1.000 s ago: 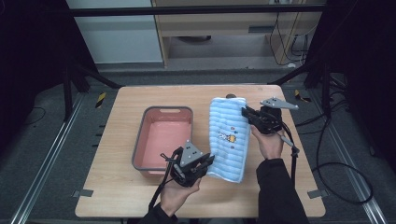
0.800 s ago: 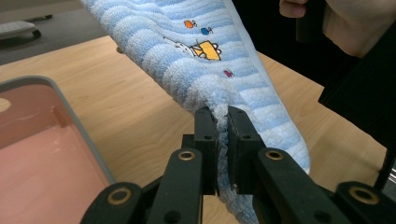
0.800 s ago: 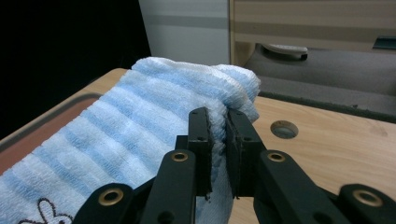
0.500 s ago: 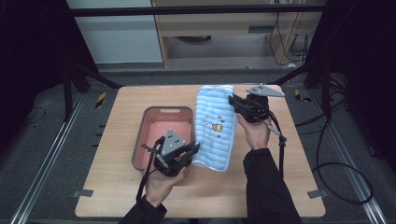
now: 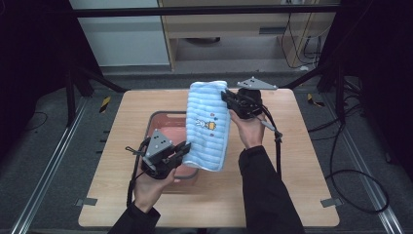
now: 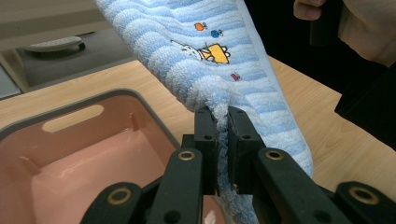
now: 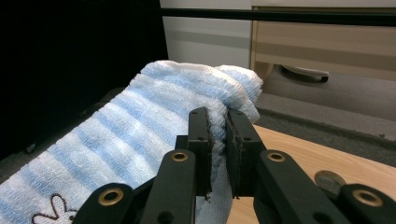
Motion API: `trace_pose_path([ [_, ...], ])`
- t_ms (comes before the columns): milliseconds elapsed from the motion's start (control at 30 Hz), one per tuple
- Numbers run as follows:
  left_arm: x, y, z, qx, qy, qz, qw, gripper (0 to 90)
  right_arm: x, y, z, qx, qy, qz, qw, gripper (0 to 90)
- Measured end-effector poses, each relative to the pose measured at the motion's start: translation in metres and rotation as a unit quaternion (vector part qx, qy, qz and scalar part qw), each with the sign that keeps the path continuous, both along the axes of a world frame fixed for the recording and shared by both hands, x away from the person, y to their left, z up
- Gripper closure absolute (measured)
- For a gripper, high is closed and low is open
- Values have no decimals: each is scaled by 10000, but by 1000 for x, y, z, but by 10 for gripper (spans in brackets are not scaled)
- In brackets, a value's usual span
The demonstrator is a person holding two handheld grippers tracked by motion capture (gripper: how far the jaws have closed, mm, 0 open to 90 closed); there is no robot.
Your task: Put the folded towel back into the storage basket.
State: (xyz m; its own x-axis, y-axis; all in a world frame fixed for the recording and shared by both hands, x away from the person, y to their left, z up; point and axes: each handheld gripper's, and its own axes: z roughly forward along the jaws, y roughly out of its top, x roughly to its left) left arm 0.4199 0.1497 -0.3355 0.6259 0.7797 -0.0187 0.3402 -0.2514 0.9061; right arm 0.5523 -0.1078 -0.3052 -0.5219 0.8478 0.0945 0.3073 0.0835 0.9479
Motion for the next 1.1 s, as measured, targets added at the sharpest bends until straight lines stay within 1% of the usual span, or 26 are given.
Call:
trace_pose_path([
  [200, 1, 18, 0, 8, -3, 154, 9999, 839, 6, 18, -3, -22, -5, 77, 10000, 815],
  [333, 1, 28, -2, 9, 5, 246, 9997, 839, 11, 29, -6, 6, 3, 124, 9999, 815],
  [600, 3, 48, -2, -58, 16, 435, 9990, 838, 18, 56, -9, 11, -5, 244, 9997, 815],
  [700, 5, 55, -4, -64, 38, 499, 9987, 838, 22, 64, -10, -10, 7, 273, 9996, 814],
  [800, 6, 61, -6, -54, 52, 562, 9984, 838, 25, 70, -12, 21, 5, 309, 9995, 814],
  [967, 9, 69, -11, -54, 101, 641, 9979, 838, 31, 82, -18, 7, 80, 368, 9993, 814],
  [1100, 12, 76, -17, -53, 156, 733, 9972, 838, 35, 90, -23, -8, 97, 412, 9991, 814],
])
